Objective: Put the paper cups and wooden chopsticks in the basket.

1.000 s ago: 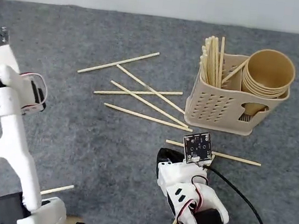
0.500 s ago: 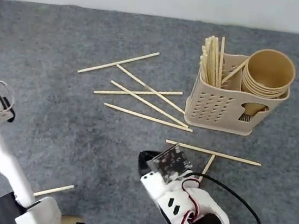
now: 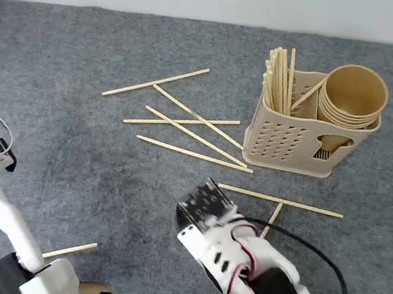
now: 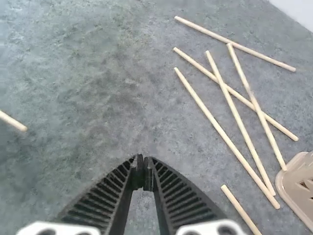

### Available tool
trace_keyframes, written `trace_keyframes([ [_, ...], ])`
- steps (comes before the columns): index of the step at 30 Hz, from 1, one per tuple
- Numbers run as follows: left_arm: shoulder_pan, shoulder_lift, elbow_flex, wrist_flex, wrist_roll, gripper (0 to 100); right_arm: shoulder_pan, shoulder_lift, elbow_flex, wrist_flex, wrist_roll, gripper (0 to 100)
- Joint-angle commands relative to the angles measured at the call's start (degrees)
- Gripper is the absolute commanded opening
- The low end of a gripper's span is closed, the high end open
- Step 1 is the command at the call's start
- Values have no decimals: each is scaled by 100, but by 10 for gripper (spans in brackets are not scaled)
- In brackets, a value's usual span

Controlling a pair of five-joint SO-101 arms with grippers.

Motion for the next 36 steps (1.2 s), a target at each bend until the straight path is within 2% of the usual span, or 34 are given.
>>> trace_keyframes([
  [1, -26, -281, 40, -264, -18, 126, -391, 1464, -958, -84, 62, 12],
  [6, -316, -290, 4, -316, -9, 126, -1165, 3248, -1213, -1112, 62, 17],
  [11, -703, -281, 48, -695, 0, 126, -1798, 4831, -1266, -2220, 26, 139],
  [13, -879, -281, 48, -774, 0, 126, -1965, 5385, -1486, -2404, 18, 171],
  [18, -1081, -281, 48, -765, -35, 126, -2220, 6422, -2321, -2396, 9, 172],
  [32, -1591, -281, 48, -765, -35, 126, -2325, 7011, -2840, -2448, -97, 172],
  [36, -1626, -281, 48, -738, -35, 126, -2325, 7011, -2927, -2642, -615, 172],
])
